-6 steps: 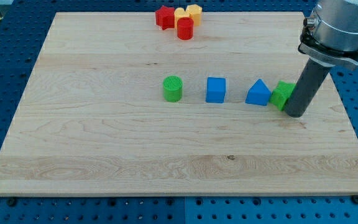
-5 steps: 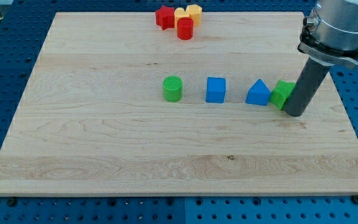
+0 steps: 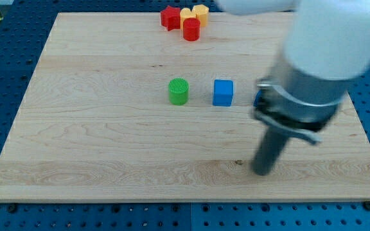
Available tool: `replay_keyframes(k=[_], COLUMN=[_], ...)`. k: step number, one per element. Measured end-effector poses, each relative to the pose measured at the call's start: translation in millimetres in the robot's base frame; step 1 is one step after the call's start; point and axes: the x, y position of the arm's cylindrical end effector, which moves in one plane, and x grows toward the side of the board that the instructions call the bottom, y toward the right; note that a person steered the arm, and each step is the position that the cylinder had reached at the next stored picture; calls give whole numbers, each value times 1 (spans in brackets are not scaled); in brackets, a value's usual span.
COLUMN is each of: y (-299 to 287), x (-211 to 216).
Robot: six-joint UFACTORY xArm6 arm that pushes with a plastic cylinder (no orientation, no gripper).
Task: Move your arm at red star
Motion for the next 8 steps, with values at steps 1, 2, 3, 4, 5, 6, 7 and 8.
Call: replay_keyframes(k=[1, 2, 3, 4, 5, 6, 7, 8], y=[-87, -165, -215, -153, -101, -101, -101, -101], x=[-39, -104, -174, -218, -216, -216, -216, -216])
